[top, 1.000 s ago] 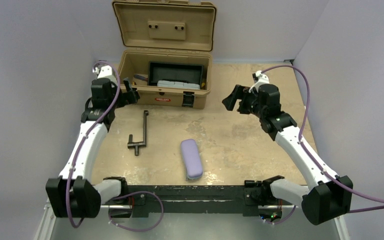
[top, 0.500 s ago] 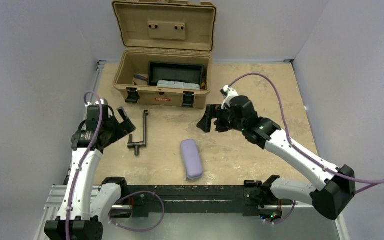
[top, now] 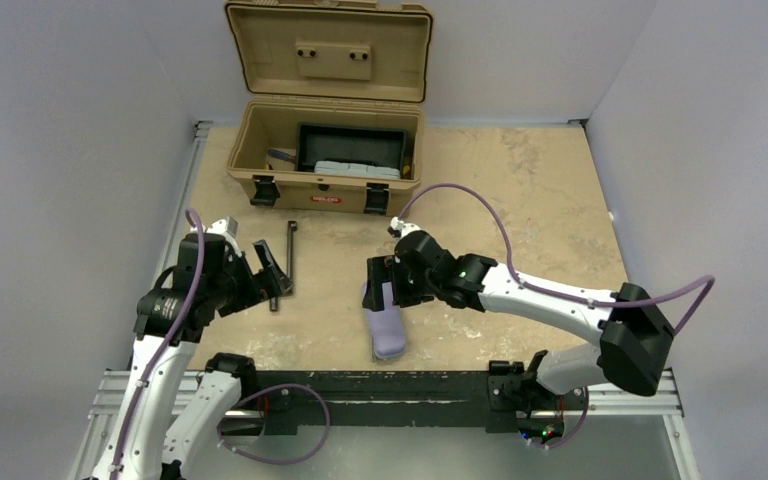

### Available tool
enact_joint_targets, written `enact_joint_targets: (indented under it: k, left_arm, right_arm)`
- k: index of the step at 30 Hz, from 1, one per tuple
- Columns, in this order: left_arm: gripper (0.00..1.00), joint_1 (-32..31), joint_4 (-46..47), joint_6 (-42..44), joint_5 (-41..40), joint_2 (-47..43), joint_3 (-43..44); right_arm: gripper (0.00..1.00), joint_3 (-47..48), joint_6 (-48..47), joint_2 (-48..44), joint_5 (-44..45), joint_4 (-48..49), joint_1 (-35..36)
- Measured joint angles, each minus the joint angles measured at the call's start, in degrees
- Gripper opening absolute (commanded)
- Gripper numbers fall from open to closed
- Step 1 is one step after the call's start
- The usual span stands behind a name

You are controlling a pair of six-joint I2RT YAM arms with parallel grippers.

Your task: Open the umbrella

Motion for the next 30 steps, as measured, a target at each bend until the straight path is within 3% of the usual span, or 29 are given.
enact_joint_targets:
  k: [14,21,30]
  left_arm:
    - [1.0,-0.7,-3.08,0.11,6.03,-5.35,0.09]
    - [1.0,-0.7,-5.42,0.72,7.13,-6.1,0.74]
    - [1.0,-0.7,-9.29,1.6,7.08,-9.18,3.08]
  right_arm:
    - [0.84,0.0,1.97,10.6,3.74,0.98,2.73]
    - [0.68,0.09,1.95,13.53,3.19,3.13,4.37]
    - [0.56,3.26,1.33,15.93,2.64,2.99,4.59]
